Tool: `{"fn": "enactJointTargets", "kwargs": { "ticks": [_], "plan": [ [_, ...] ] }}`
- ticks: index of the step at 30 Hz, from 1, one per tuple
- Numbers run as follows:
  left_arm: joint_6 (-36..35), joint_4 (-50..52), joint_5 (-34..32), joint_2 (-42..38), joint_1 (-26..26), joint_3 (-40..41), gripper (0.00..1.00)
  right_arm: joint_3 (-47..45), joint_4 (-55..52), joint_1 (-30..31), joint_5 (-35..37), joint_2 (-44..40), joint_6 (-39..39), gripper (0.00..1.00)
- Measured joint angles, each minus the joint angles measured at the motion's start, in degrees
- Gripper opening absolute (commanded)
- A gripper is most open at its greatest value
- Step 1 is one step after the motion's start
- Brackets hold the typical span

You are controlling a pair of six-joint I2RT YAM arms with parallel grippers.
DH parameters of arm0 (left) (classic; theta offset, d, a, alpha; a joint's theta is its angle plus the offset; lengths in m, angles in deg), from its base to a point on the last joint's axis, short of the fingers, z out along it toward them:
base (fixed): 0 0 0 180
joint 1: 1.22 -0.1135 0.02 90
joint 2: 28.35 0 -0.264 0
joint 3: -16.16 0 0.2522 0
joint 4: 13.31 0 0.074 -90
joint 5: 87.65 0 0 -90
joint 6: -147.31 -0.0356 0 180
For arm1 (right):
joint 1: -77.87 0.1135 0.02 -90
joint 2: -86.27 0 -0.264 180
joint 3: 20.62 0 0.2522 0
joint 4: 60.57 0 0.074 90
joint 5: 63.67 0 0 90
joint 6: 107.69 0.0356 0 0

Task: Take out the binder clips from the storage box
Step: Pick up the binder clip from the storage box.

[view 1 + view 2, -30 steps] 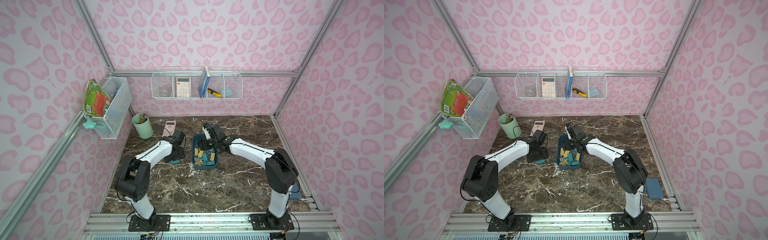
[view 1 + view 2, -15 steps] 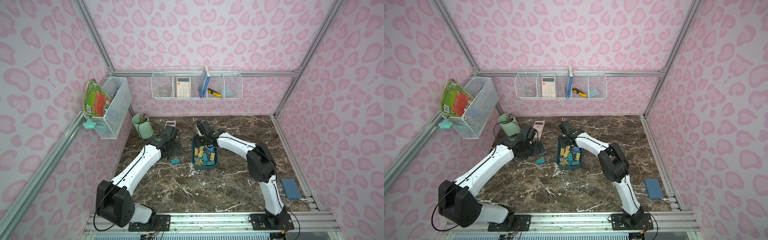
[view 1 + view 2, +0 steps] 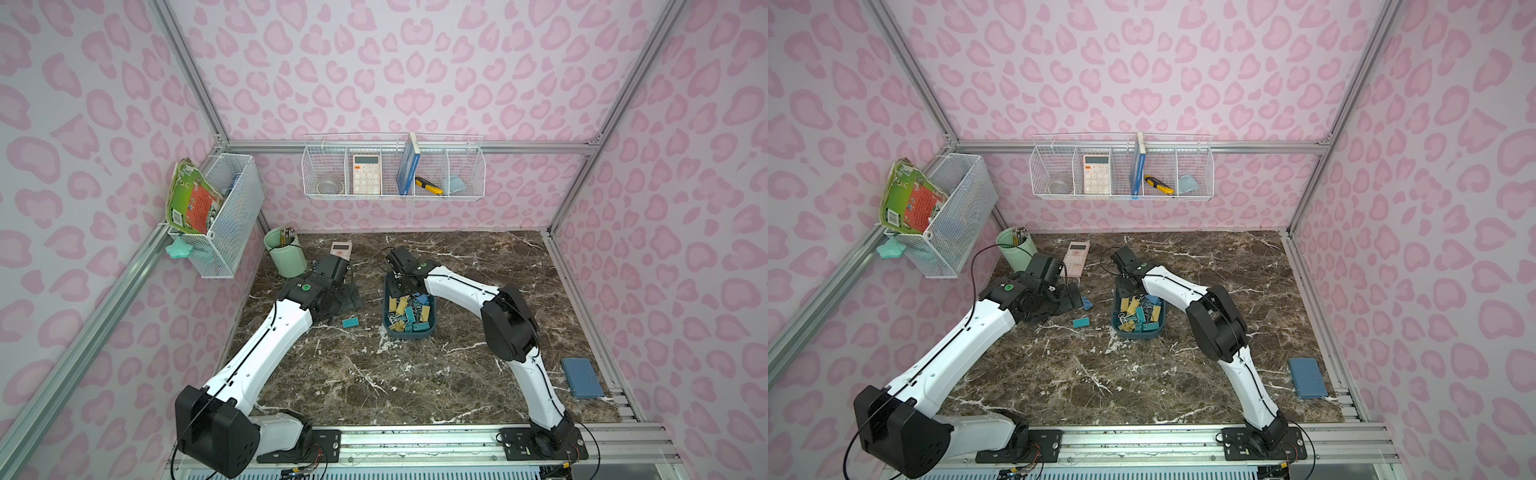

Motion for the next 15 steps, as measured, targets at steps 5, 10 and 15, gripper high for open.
{"fn": "enactJointTargets", "kwargs": {
  "ticks": [5, 10, 15],
  "plan": [
    [0.26, -0.02, 0.15, -0.79, 0.00, 0.20, 0.99, -2.23, 0.00, 0.33, 1.36, -3.06, 0.68, 0.01],
    [0.70, -0.04, 0.39, -0.92, 0.00, 0.22, 0.99, -5.35, 0.00, 0.72, 2.56, -7.63, 1.22, 0.00],
    [0.66, -0.09, 0.66, -0.24, 0.00, -0.39, 0.99, -7.74, 0.20, 1.55, 4.17, -13.60, 1.49, 0.00]
  ]
}}
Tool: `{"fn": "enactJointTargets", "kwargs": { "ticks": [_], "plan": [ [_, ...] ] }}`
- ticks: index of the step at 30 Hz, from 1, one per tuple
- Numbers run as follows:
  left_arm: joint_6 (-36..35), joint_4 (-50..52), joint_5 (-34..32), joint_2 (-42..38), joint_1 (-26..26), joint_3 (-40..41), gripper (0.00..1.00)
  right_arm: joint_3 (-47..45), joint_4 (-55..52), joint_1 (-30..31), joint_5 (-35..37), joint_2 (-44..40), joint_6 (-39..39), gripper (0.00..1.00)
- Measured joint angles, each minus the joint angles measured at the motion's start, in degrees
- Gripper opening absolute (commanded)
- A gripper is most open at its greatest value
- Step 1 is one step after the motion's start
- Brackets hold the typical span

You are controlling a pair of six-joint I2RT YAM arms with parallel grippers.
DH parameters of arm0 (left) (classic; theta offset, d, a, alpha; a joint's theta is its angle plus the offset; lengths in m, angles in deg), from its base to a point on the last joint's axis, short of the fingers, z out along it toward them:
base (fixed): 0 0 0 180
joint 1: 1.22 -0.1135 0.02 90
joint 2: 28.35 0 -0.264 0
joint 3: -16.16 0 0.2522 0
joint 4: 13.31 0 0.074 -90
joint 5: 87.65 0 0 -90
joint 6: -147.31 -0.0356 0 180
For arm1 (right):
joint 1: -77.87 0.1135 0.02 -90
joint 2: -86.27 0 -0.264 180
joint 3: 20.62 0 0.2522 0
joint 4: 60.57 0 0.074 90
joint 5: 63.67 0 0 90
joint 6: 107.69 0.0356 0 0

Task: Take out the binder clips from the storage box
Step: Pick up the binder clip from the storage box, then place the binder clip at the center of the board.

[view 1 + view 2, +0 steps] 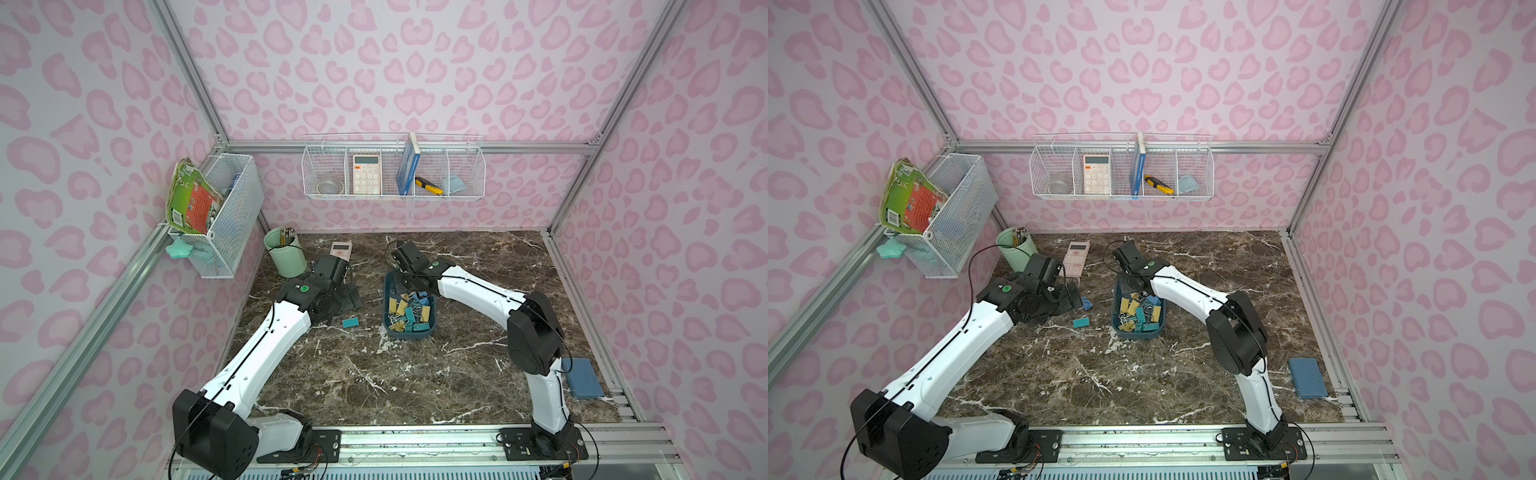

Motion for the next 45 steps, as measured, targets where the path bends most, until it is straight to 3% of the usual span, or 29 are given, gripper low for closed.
{"fn": "enactJointTargets", "kwargs": {
  "ticks": [7, 17, 23, 31, 34, 38, 45],
  "plan": [
    [-0.15, -0.76, 1.36, 1.77, 0.00, -1.66, 0.99, -5.11, -0.22, -0.44, 6.73, -9.64, 0.59, 0.00],
    [-0.76, -4.11, 5.18, 3.93, 0.00, -2.56, 0.99, -30.25, 1.03, -5.60, 12.96, -26.32, 1.22, 0.00],
    [-0.94, -5.18, 6.71, 5.44, 0.00, -3.89, 0.99, -40.28, 2.93, -7.15, 13.46, -27.36, 2.16, 0.00],
    [-1.16, -5.49, 8.52, 5.90, 0.02, -5.07, 0.99, -41.86, 7.54, -9.20, 13.73, -22.45, 2.47, 0.00],
    [-1.16, -5.49, 8.79, 5.88, 0.07, -5.05, 0.99, -41.44, 8.72, -9.27, 14.60, -20.63, 2.34, 0.20],
    [-1.16, -5.46, 9.01, 5.44, 0.17, -4.85, 0.99, -40.41, 8.33, -9.27, 15.10, -19.50, 1.60, 0.35],
    [-1.18, -5.86, 9.33, 4.17, 0.17, -3.54, 0.99, -38.69, 10.54, -8.37, 9.55, -24.57, -1.20, 0.44]
  ]
}}
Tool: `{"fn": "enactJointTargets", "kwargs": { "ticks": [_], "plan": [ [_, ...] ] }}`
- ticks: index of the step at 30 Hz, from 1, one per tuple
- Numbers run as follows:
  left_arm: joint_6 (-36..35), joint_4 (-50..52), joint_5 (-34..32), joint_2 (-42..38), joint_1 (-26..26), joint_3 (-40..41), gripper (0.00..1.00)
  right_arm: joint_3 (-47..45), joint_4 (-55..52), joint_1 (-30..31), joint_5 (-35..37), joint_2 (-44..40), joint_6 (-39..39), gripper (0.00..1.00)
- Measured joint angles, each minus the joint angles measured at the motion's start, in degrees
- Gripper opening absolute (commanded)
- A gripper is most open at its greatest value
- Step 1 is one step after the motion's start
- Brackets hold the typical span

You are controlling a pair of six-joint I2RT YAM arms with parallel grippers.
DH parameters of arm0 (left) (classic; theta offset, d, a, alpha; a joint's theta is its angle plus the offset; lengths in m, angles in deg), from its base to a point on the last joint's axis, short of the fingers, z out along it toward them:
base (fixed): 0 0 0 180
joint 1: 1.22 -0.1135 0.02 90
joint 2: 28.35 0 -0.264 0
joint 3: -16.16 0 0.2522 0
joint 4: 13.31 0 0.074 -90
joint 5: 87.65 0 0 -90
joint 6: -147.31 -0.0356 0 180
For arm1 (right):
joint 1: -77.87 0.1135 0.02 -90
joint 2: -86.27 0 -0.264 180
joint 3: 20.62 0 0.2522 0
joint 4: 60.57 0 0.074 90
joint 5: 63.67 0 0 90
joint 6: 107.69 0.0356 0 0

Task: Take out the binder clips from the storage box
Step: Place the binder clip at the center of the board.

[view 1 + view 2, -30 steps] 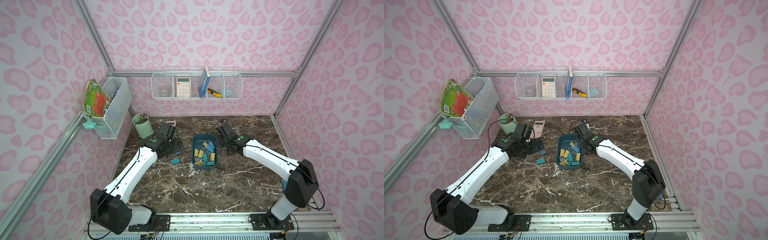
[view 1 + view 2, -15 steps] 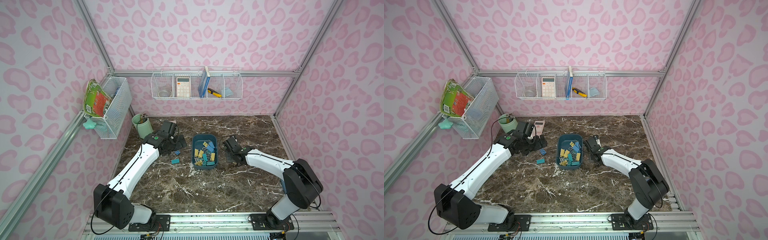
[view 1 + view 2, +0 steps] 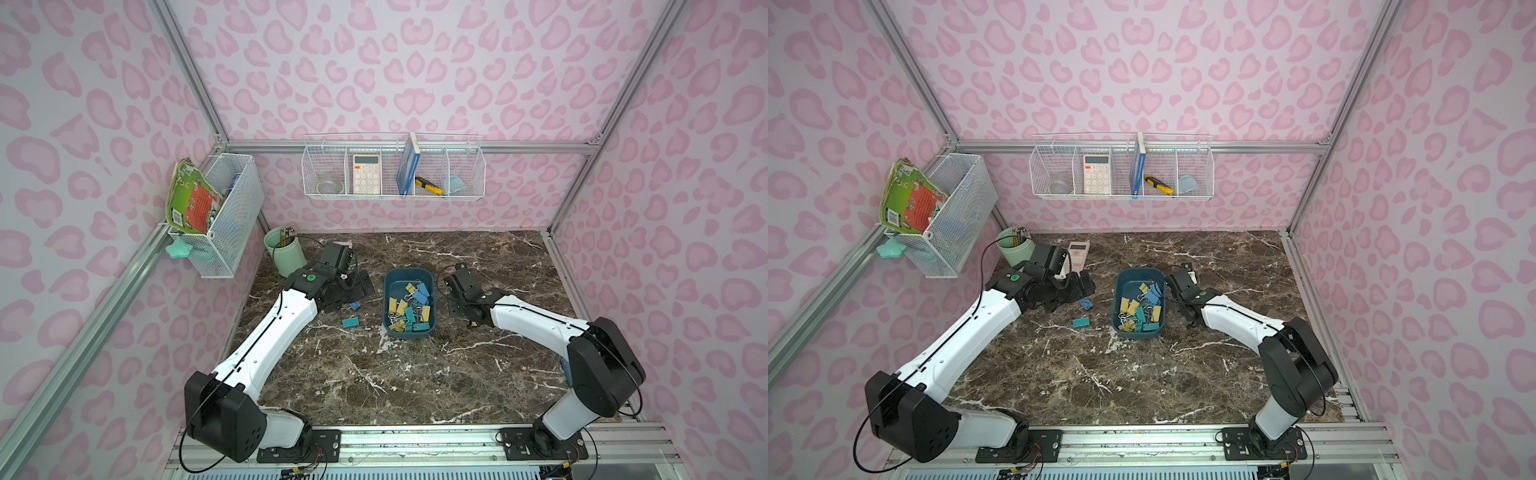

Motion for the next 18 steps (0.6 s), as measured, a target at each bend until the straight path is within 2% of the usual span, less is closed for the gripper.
{"fn": "enactJointTargets", "kwargs": {
  "ticks": [4, 10, 18],
  "plan": [
    [0.02, -0.55, -0.48, -2.10, 0.00, 1.70, 0.99, 3.56, 2.99, 0.57, -8.07, 0.26, -3.26, 0.44],
    [0.04, -1.40, -0.39, -4.57, 0.00, 3.82, 0.99, 11.96, 4.35, 1.86, -16.94, 7.28, -5.92, 0.44],
    [0.26, -1.64, 1.51, -7.21, 0.00, 5.73, 0.99, 24.85, 2.80, -3.41, -24.35, 18.60, -6.80, 0.43]
  ]
}}
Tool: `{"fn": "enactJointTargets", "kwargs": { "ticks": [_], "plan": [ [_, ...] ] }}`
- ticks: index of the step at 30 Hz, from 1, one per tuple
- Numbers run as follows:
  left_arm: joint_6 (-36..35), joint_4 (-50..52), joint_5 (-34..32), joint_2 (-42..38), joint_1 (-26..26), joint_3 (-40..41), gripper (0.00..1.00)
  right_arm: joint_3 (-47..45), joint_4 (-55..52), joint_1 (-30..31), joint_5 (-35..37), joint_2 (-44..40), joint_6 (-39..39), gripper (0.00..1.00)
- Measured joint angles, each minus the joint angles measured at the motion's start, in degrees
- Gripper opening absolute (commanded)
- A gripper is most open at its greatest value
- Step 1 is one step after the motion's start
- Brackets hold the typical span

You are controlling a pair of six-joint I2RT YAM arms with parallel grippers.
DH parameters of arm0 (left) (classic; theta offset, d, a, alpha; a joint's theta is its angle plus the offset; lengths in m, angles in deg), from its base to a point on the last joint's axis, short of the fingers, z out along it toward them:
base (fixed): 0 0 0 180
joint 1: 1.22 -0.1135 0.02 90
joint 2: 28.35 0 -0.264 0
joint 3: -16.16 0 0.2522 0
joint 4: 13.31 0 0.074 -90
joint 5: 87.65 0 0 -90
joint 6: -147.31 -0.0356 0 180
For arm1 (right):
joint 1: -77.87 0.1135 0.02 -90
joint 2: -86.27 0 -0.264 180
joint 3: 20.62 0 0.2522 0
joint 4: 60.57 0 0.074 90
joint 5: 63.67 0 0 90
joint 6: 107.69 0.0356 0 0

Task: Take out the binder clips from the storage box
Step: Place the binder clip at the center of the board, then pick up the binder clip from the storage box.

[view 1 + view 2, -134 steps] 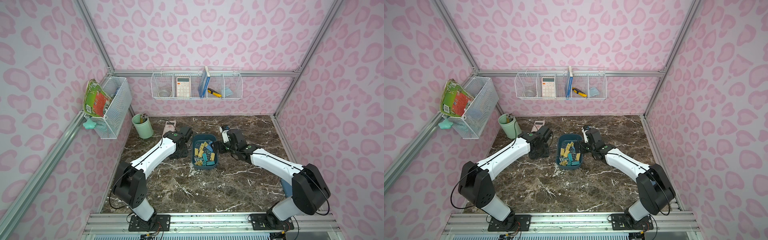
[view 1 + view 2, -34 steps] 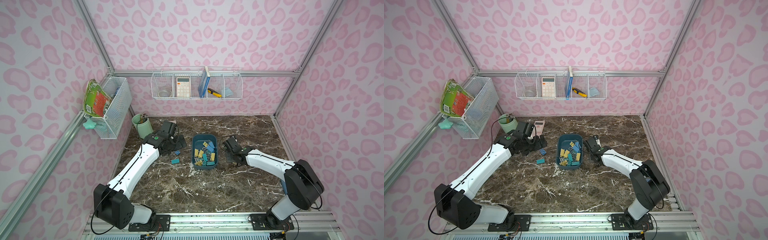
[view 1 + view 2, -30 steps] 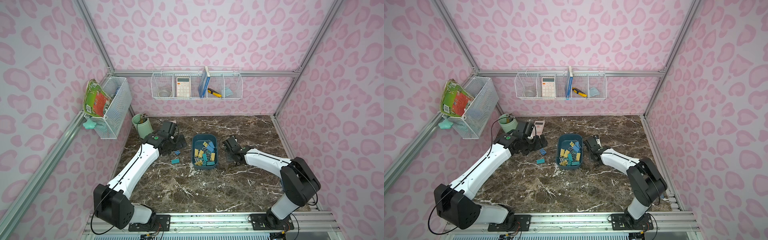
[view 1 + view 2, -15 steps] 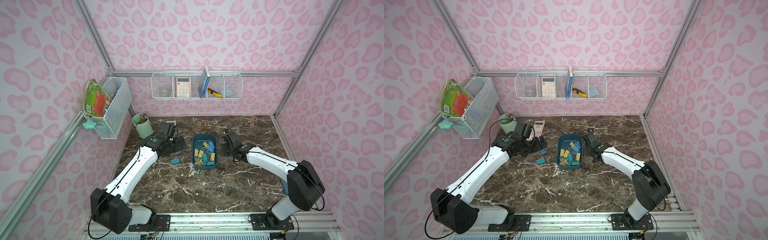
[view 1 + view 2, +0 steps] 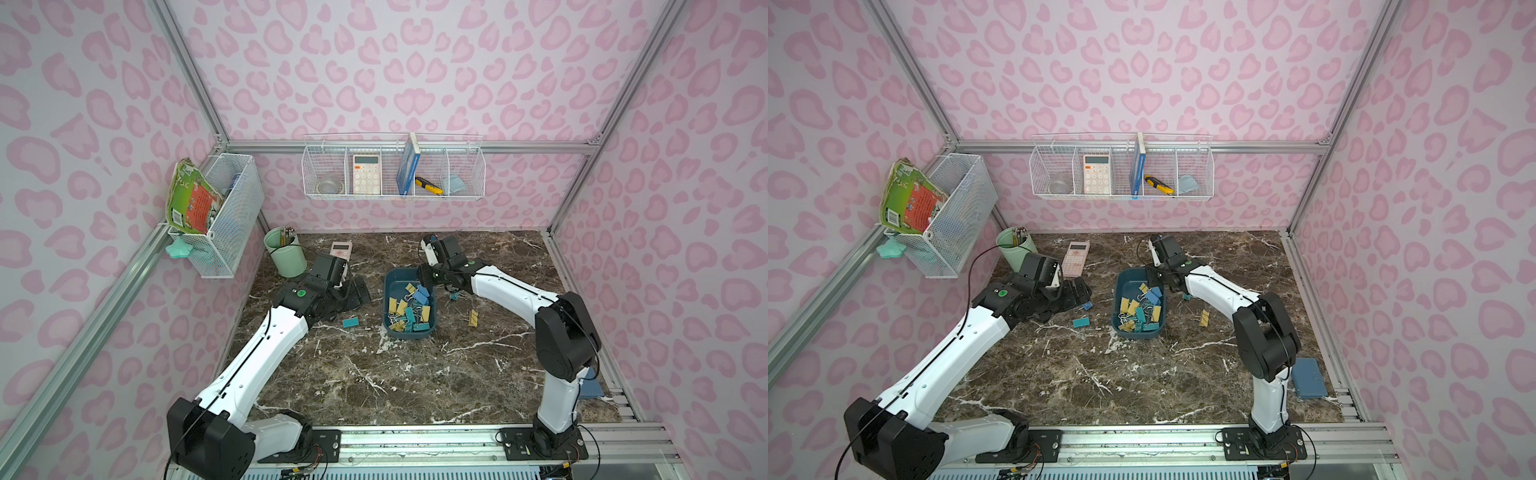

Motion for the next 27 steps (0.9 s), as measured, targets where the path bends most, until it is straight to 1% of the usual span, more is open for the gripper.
{"fn": "enactJointTargets", "kwargs": {
  "ticks": [6, 15, 19, 22, 25, 26, 27],
  "plan": [
    [-0.02, 0.39, 0.46, -1.14, 0.00, 0.44, 0.99, 3.52, -1.27, -0.57, -3.21, 5.55, -1.18, 0.42],
    [-0.11, 1.03, -0.11, -1.60, 0.00, 0.22, 0.99, 7.19, -2.56, -1.20, -3.19, 10.40, -1.38, 0.41],
    [-0.22, 1.11, -0.35, -1.60, 0.00, 0.22, 0.99, 8.92, -2.95, -1.36, -3.19, 12.76, -1.38, 0.34],
    [-0.22, 1.40, -0.48, -1.60, 0.00, 0.20, 0.99, 9.07, -3.04, -1.31, -3.72, 13.25, -1.38, 0.20],
    [-0.22, 1.68, -0.63, -1.62, 0.00, 0.22, 0.99, 8.94, -2.95, -1.29, -4.52, 13.18, -1.31, 0.03],
    [-0.22, 1.68, -0.63, -1.62, 0.00, 0.22, 0.99, 8.83, -2.97, -1.25, -4.83, 13.03, -1.22, 0.00],
    [-0.22, 1.70, -0.63, -1.62, 0.00, 0.22, 0.99, 8.68, -2.97, -1.25, -5.11, 12.74, -0.90, 0.00]
  ]
}}
